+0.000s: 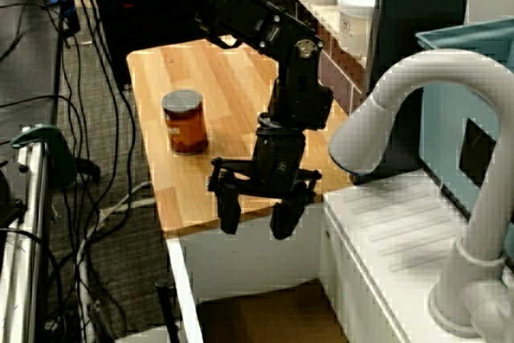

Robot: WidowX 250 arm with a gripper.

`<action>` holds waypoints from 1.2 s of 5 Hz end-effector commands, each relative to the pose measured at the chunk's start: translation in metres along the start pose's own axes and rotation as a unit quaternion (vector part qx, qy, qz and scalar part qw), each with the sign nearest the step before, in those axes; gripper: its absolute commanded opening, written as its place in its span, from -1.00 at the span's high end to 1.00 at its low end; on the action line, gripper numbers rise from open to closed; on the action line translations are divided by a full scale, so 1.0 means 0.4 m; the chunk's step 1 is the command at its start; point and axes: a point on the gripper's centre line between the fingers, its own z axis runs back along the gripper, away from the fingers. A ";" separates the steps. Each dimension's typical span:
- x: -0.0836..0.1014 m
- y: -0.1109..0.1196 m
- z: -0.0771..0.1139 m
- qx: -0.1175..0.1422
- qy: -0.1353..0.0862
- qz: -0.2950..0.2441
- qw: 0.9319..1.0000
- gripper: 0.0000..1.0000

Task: Push into sink

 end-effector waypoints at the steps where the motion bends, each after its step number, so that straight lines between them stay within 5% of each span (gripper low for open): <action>1: 0.000 0.000 0.000 0.000 0.000 0.000 1.000 -1.00; 4: -0.042 -0.184 0.210 0.144 -0.015 0.006 0.989 -1.00; 5: -0.094 -0.251 0.238 0.198 0.019 0.050 0.979 -1.00; 6: -0.156 -0.276 0.251 0.240 0.037 0.165 0.956 -1.00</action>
